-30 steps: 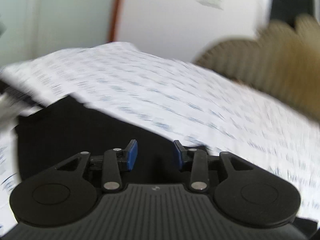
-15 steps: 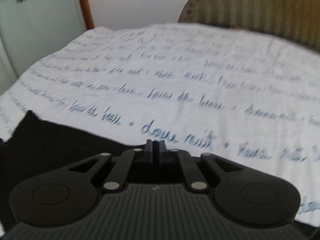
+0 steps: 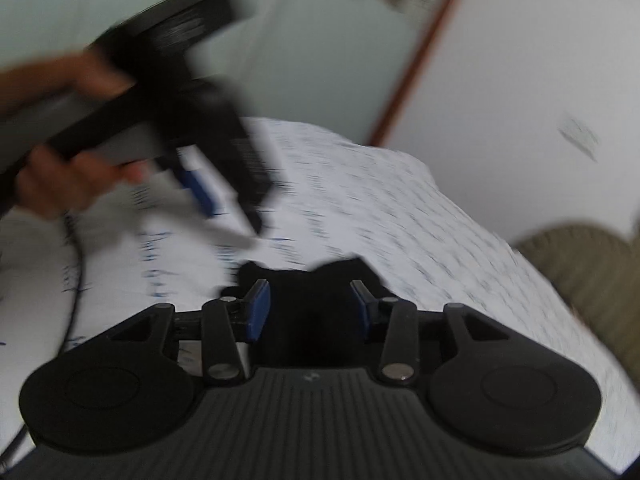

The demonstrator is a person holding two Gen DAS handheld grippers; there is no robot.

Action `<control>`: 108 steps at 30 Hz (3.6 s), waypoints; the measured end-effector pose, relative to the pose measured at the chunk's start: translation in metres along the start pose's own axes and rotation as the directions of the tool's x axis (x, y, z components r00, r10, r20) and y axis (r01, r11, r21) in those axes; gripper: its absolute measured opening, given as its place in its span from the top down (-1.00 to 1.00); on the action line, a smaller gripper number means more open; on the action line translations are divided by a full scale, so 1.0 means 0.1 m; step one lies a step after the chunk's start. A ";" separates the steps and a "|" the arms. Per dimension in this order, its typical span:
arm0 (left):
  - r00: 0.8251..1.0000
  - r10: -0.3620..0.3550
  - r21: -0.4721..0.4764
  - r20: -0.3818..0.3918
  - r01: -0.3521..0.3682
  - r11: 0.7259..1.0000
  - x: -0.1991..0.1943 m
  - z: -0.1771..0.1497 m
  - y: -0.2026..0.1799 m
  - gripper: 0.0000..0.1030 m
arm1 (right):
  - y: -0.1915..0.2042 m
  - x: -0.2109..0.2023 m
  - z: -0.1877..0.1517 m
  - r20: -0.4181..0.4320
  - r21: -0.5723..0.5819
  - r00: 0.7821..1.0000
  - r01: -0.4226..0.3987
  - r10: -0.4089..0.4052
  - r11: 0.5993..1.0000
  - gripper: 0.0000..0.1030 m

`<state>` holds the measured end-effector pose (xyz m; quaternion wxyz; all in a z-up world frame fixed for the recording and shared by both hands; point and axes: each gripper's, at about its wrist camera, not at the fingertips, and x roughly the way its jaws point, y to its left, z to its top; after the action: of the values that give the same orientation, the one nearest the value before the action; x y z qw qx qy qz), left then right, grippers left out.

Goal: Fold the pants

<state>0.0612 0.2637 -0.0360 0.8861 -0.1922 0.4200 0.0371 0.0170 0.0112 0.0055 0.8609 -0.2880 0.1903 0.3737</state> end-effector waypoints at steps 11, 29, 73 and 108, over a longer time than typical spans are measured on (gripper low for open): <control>1.000 -0.023 0.020 -0.009 0.023 1.000 -0.01 -0.03 0.04 -0.28 | 0.40 0.43 0.01 -0.111 -0.258 0.992 0.037 -0.068 0.966 0.85; 1.000 0.000 0.005 -0.012 0.000 1.000 0.03 -0.02 0.10 -0.28 | 0.69 0.24 -0.09 -0.071 -0.493 0.990 0.074 -0.125 0.867 -0.14; 1.000 0.024 0.518 0.014 -0.028 0.855 0.90 -0.22 -1.60 -0.94 | -1.22 -1.02 -1.58 -0.222 0.627 0.944 0.330 -0.244 0.705 -0.36; 0.905 -0.401 -0.352 -0.141 0.333 0.875 0.30 -0.41 -0.25 -1.00 | -0.08 -0.45 -0.94 -0.136 0.074 0.965 0.237 -0.226 0.969 -1.00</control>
<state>0.0567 0.2228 -0.0744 0.7844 -0.4127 0.4551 -0.0853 -0.0163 -0.0773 -0.0388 0.8969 -0.2924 0.2261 0.2427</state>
